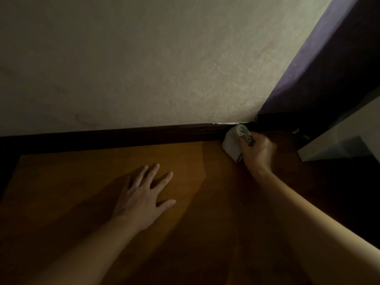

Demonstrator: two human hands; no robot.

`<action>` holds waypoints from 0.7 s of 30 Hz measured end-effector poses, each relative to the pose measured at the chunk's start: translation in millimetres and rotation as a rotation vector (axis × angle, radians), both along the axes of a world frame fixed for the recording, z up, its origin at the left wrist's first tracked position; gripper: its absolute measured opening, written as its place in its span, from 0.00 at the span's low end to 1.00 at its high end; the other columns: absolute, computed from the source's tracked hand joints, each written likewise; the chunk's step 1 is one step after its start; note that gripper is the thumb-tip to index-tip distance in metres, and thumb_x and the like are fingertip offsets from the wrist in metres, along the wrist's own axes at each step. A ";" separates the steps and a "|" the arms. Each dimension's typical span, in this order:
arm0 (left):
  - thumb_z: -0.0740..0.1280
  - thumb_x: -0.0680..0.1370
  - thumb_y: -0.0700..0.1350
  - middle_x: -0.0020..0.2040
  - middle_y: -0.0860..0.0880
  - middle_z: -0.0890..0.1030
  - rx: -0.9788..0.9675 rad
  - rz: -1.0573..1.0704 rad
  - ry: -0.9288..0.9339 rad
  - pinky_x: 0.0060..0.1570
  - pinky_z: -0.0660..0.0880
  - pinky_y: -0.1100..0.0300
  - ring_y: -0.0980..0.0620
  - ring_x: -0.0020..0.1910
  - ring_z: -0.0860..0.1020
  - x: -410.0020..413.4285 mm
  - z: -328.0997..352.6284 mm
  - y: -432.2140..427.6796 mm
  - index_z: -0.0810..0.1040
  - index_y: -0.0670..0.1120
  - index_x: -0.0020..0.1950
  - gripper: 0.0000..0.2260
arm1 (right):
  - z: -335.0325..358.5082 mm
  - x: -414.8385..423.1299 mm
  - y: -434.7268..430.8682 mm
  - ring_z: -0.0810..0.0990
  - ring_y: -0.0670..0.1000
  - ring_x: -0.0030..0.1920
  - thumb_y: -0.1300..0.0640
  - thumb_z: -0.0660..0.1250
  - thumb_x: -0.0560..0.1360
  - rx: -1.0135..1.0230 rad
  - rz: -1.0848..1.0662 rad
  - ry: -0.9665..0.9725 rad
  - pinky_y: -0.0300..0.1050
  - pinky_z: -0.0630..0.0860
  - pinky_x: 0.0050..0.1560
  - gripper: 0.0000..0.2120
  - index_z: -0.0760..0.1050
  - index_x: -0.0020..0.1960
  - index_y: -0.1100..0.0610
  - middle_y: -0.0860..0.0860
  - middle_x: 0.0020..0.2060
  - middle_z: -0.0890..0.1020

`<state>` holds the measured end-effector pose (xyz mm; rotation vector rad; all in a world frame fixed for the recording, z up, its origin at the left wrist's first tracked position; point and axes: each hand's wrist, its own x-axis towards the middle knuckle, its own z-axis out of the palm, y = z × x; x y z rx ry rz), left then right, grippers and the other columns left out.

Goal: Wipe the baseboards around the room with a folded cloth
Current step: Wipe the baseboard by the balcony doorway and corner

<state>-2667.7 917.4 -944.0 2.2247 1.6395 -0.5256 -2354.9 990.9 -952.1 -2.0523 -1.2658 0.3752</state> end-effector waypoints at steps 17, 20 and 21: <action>0.48 0.77 0.73 0.80 0.54 0.30 -0.016 0.000 0.002 0.78 0.44 0.39 0.48 0.80 0.33 0.1 2.0 3.0 0.39 0.67 0.79 0.34 | 8.8 -76.6 -1.7 0.77 0.47 0.37 0.47 0.69 0.76 0.033 0.125 -0.077 0.43 0.73 0.36 0.10 0.80 0.43 0.53 0.48 0.39 0.78; 0.47 0.78 0.73 0.81 0.54 0.31 -0.024 0.006 0.000 0.78 0.45 0.38 0.47 0.80 0.33 -0.2 2.5 3.0 0.42 0.66 0.80 0.33 | 8.4 -84.6 -1.3 0.78 0.48 0.39 0.47 0.70 0.76 0.043 0.146 -0.110 0.45 0.75 0.38 0.10 0.82 0.46 0.54 0.49 0.41 0.80; 0.48 0.78 0.73 0.81 0.54 0.31 -0.034 0.012 -0.011 0.78 0.45 0.38 0.48 0.80 0.33 -0.3 2.8 3.0 0.42 0.66 0.80 0.33 | 7.7 -82.2 -2.1 0.78 0.48 0.39 0.47 0.70 0.76 0.040 0.115 -0.111 0.44 0.74 0.38 0.10 0.82 0.47 0.54 0.49 0.41 0.80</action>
